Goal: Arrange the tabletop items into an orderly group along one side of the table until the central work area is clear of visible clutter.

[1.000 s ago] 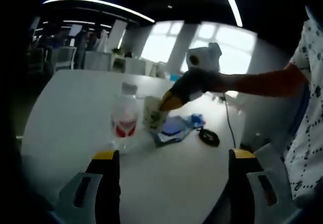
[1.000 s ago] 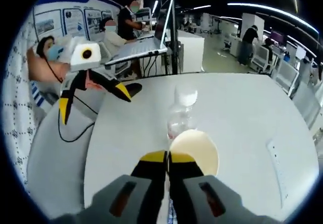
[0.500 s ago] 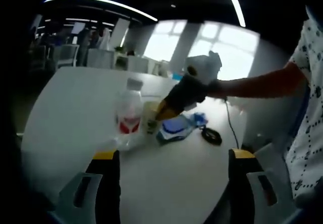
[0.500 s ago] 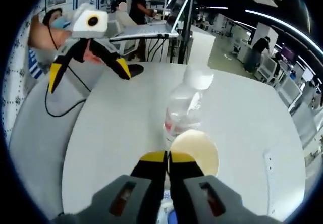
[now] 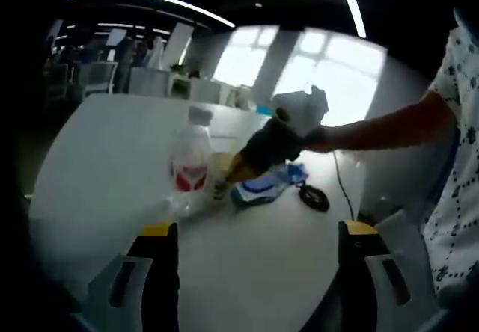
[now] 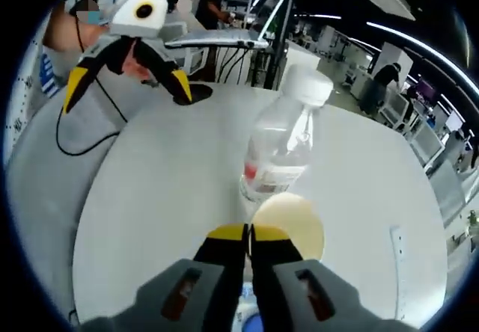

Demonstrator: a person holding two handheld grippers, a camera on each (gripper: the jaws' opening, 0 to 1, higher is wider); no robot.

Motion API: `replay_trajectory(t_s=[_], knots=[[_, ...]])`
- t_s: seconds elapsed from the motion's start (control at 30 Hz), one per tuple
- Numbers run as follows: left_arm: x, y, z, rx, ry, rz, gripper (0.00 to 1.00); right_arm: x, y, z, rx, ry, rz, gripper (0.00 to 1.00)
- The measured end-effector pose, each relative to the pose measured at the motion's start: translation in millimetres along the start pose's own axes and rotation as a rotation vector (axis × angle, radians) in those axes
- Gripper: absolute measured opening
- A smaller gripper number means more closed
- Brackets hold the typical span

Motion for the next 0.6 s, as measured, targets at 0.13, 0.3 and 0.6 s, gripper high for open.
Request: replay_trajectory(t_s=[0.13,0.3,0.6], knots=[[1.0,-0.3,1.1,0.000,0.000,0.006,0.85,1.8,2.7,0.1,-0.027,0.001,-0.002,0.00],[1.8,0.3,1.1,0.000,0.000,0.013,0.85,2.9,4.4,2.8,-0.047,-0.010,-0.011,0.00],[2.6,-0.3,1.7,-0.002,0.002,0.014,0.85,4.3,3.6,2.6,-0.076,-0.008,-0.029,0.00]])
Point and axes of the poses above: the point that each gripper's makers call its tool centre point, and the gripper's own axes: x roughly forward along the fingers, z roughly to its left, y roughly out of its underside, the point moved 9 cm from there along -x, roughly backward along the fingers, and after that the axes turned 14 degrees about y, right-handed, at the moved point
